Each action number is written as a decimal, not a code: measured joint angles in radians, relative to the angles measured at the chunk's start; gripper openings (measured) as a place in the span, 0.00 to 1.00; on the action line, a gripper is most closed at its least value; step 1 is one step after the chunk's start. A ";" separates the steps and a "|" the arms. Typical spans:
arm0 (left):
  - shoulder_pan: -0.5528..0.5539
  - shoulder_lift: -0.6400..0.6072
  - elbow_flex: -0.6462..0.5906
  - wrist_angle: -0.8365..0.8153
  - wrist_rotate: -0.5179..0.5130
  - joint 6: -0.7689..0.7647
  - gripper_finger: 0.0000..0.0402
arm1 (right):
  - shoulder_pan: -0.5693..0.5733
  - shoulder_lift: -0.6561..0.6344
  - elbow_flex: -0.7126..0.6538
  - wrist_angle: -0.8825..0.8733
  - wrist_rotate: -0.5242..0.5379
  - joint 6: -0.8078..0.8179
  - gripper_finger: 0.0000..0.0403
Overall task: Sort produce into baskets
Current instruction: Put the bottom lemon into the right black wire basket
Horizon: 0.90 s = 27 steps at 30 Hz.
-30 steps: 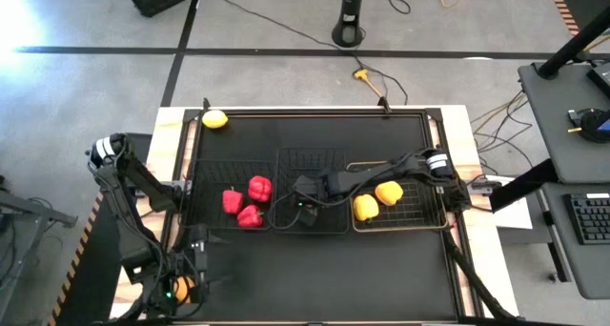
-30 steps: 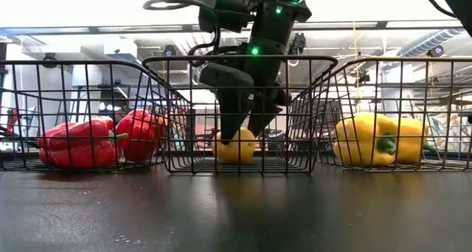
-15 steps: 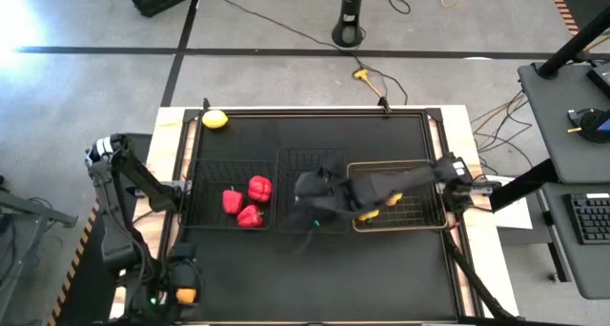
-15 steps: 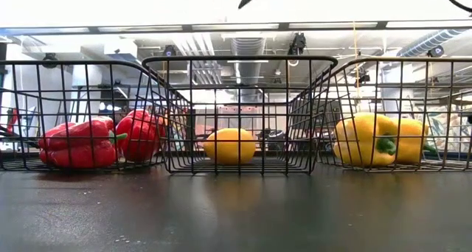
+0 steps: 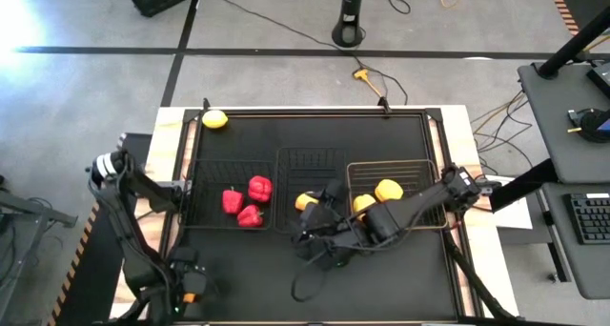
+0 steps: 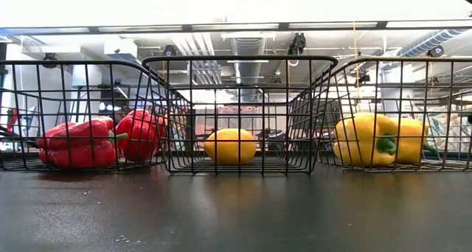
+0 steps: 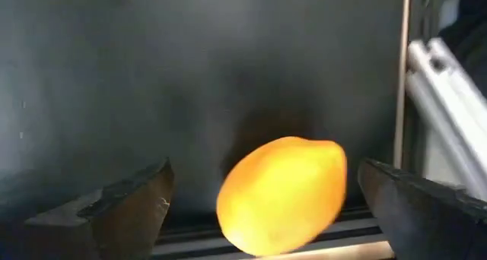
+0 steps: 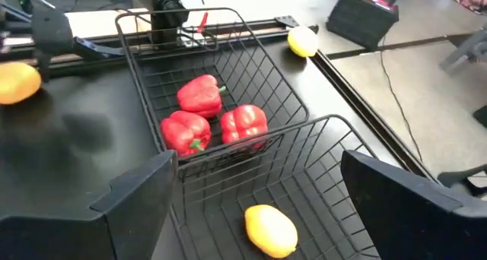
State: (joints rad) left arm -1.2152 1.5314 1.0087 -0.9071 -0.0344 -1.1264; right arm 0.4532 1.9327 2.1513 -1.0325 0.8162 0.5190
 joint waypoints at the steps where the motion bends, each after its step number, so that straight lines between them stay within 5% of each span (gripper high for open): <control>1: 0.000 0.018 0.004 0.000 0.005 0.028 0.99 | -0.001 0.000 0.000 0.000 0.000 0.000 0.90; 8: 0.008 0.102 0.010 -0.010 0.183 0.126 0.99 | -0.002 0.000 0.000 -0.002 0.023 -0.006 0.90; 22: 0.016 0.229 0.024 -0.020 0.203 0.193 0.99 | -0.002 0.000 -0.006 -0.002 0.023 0.030 0.90; 27: 0.022 0.269 0.051 -0.028 0.212 0.241 0.91 | -0.002 0.000 -0.009 -0.003 0.023 0.031 0.90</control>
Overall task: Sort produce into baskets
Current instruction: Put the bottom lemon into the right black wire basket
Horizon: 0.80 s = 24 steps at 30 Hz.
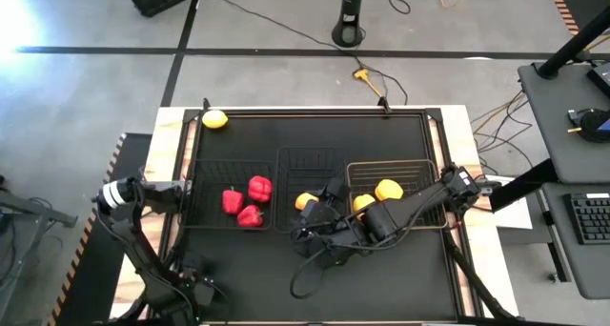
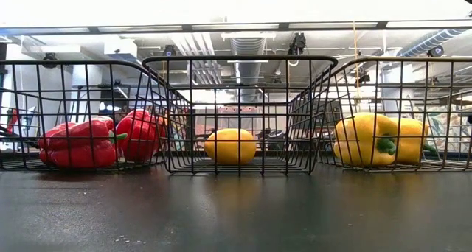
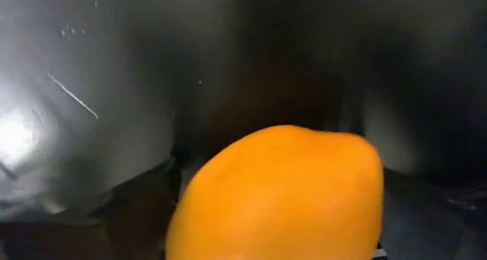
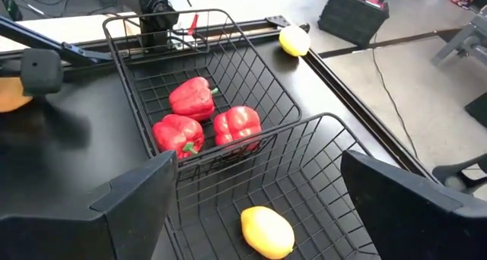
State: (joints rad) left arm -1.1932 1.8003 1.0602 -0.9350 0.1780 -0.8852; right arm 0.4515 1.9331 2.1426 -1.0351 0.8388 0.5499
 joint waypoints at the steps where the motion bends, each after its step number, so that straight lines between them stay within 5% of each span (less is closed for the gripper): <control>1: 0.002 0.003 0.006 -0.005 -0.002 0.010 0.88 | 0.000 0.000 0.000 0.000 0.000 0.000 0.90; 7: 0.017 0.008 0.055 -0.058 -0.064 0.057 0.68 | 0.007 0.000 0.000 -0.001 -0.038 -0.001 0.90; 17: 0.184 0.008 0.147 -0.091 -0.388 0.338 0.69 | 0.069 0.012 -0.087 0.005 -0.166 -0.037 0.90; 20: 0.275 0.007 0.168 -0.022 -0.535 0.480 0.70 | 0.094 0.024 -0.145 0.065 -0.168 -0.035 0.90; 24: 0.396 0.007 0.170 0.175 -0.609 0.601 0.70 | 0.118 0.045 -0.232 0.180 -0.238 -0.019 0.90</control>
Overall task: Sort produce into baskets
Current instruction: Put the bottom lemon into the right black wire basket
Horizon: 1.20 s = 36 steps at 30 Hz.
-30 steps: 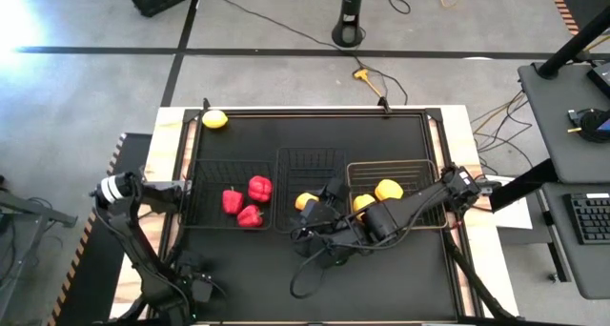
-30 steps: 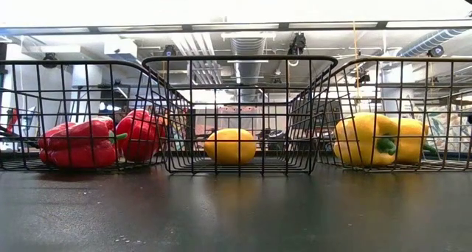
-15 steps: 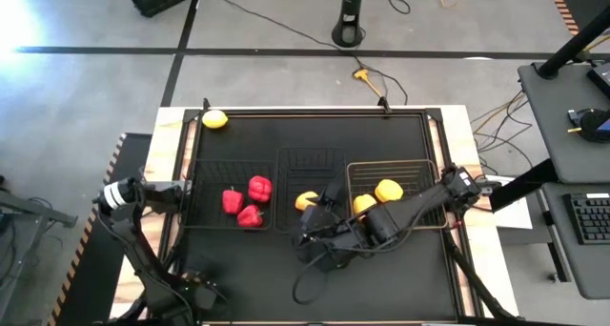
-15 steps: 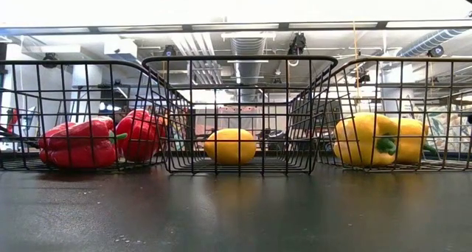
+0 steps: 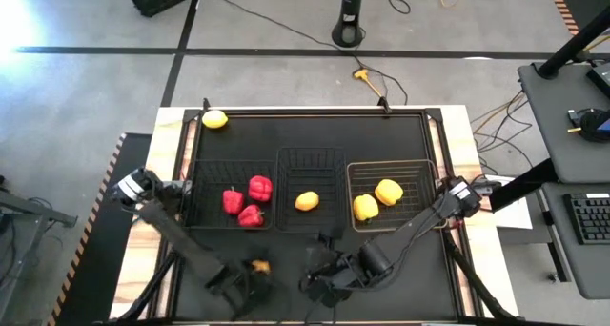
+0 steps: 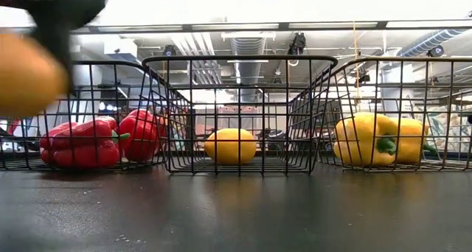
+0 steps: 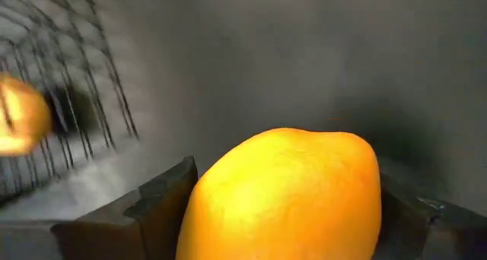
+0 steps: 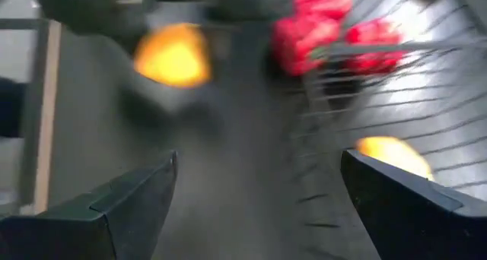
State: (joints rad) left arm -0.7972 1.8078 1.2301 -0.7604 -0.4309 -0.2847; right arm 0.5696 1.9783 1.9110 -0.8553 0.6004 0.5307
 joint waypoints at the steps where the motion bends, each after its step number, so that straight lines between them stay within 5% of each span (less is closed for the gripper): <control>1: 0.025 0.002 -0.001 0.049 -0.002 0.011 0.70 | 0.006 0.002 -0.020 0.034 -0.023 0.008 0.90; 6: 0.107 0.041 -0.007 0.238 -0.007 0.033 0.70 | 0.031 0.019 -0.120 0.173 -0.131 0.094 0.90; 15: 0.132 0.178 0.024 0.437 -0.003 0.017 0.71 | 0.084 0.096 -0.173 0.217 -0.130 0.286 0.90; 25: 0.112 0.224 0.075 0.407 0.046 0.038 0.87 | 0.081 0.184 -0.138 0.212 -0.129 0.310 0.90; 36: 0.080 0.132 0.067 0.293 0.029 -0.081 0.92 | 0.049 0.184 -0.075 0.296 -0.075 0.088 0.90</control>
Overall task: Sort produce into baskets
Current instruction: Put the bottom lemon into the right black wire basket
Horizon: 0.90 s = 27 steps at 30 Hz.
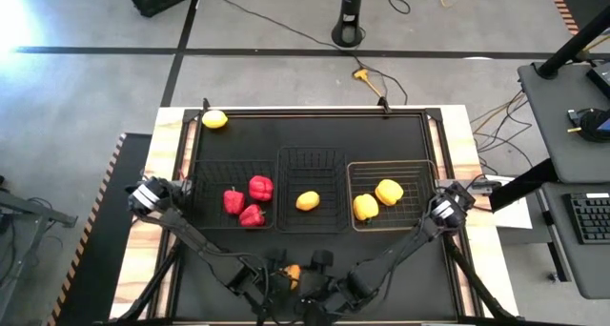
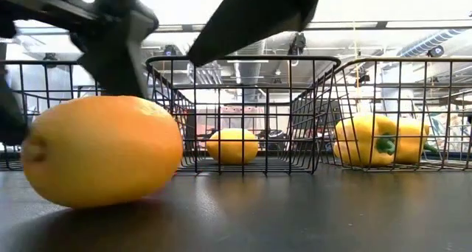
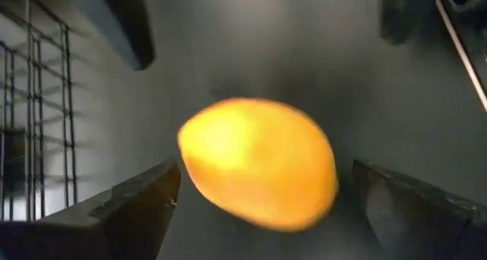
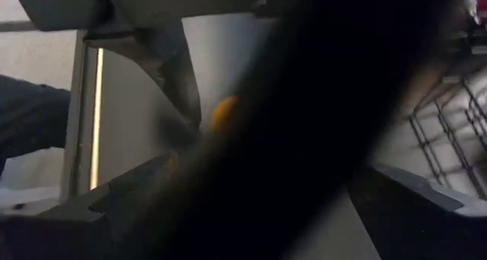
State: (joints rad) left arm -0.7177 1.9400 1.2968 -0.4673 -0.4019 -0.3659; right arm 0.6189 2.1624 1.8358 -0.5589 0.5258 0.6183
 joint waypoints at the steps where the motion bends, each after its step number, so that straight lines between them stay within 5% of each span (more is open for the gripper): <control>1: -0.006 -0.001 0.000 -0.013 0.000 -0.009 0.92 | -0.008 0.000 -0.002 0.012 -0.006 -0.026 0.90; 12: -0.069 -0.008 -0.003 -0.146 -0.086 -0.151 0.92 | -0.077 0.002 -0.008 0.044 -0.138 -0.208 0.90; 20: -0.091 -0.008 -0.015 -0.147 -0.164 -0.239 0.92 | -0.082 0.006 -0.017 0.044 -0.136 -0.038 0.90; 27: -0.092 -0.010 -0.043 -0.132 -0.178 -0.262 0.92 | -0.086 0.075 -0.018 0.088 -0.158 -0.042 0.90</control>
State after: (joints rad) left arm -0.8093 1.9305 1.2539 -0.5992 -0.5797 -0.6283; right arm 0.5324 2.2378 1.8179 -0.4706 0.3678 0.5765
